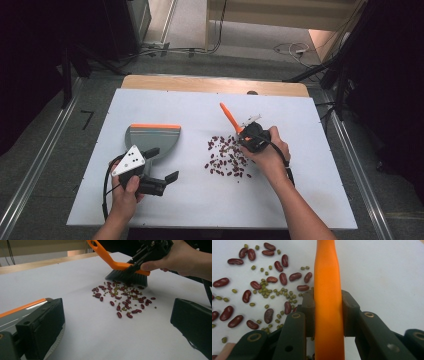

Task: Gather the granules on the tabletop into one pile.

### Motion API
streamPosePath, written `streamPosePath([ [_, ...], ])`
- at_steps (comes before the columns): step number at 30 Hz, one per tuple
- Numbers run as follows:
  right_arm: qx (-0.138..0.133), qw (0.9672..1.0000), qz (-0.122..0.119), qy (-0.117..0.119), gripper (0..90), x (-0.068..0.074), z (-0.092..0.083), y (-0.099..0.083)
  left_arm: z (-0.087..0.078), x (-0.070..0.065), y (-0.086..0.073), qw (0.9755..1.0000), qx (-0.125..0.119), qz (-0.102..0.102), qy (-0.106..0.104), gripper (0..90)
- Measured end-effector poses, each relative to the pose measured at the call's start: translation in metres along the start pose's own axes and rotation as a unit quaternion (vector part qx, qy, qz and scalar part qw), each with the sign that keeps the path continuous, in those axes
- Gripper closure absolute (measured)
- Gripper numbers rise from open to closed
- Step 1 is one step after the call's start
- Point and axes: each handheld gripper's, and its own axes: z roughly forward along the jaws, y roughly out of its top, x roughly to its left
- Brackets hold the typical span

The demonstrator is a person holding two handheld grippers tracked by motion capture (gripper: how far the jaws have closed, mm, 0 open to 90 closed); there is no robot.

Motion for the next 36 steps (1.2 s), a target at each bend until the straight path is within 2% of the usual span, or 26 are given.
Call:
streamPosePath([
  [11, 0.000, 0.9999, -0.013, 0.001, 68.6, 0.012, -0.003, 0.001, 0.000, 0.001, 0.000, 1.0000, 0.004, -0.002, 0.004, 0.0],
  [15, -0.004, 0.9999, -0.014, 0.008, 68.6, 0.016, -0.004, 0.000, 0.001, 0.001, 0.000, 1.0000, 0.005, -0.001, 0.004, 0.0],
  [18, -0.008, 0.9996, -0.026, 0.008, 68.5, 0.020, -0.005, -0.001, 0.001, 0.001, 0.000, 1.0000, 0.006, -0.006, 0.004, 0.0],
  [23, -0.009, 0.9993, -0.028, 0.022, 68.6, 0.023, -0.009, -0.002, 0.000, 0.003, 0.000, 0.9999, 0.004, -0.014, 0.007, 0.0],
  [26, -0.006, 0.9990, -0.040, 0.021, 68.6, 0.025, -0.011, -0.002, 0.000, 0.003, 0.000, 0.9999, 0.004, -0.015, 0.008, 0.0],
  [30, -0.013, 0.9988, -0.046, 0.008, 68.8, 0.023, -0.013, -0.002, -0.001, 0.003, -0.001, 0.9998, 0.007, -0.012, 0.011, 0.0],
  [31, -0.019, 0.9989, -0.042, 0.010, 68.8, 0.020, -0.014, -0.002, -0.001, 0.004, -0.001, 0.9998, 0.008, -0.013, 0.011, 0.0],
  [32, -0.028, 0.9988, -0.040, 0.003, 68.8, 0.013, -0.017, -0.001, -0.001, 0.004, -0.001, 0.9998, 0.006, -0.015, 0.011, 0.0],
  [34, -0.030, 0.9988, -0.039, 0.003, 68.9, 0.011, -0.018, 0.001, -0.001, 0.004, -0.001, 0.9998, 0.004, -0.015, 0.011, 0.0],
  [35, -0.049, 0.9978, -0.043, 0.008, 68.9, 0.002, -0.023, 0.006, -0.001, 0.004, -0.001, 0.9998, 0.003, -0.015, 0.011, 0.0],
  [36, -0.049, 0.9978, -0.043, 0.008, 68.9, 0.002, -0.023, 0.006, -0.001, 0.004, -0.001, 0.9998, 0.003, -0.015, 0.011, 0.0],
])
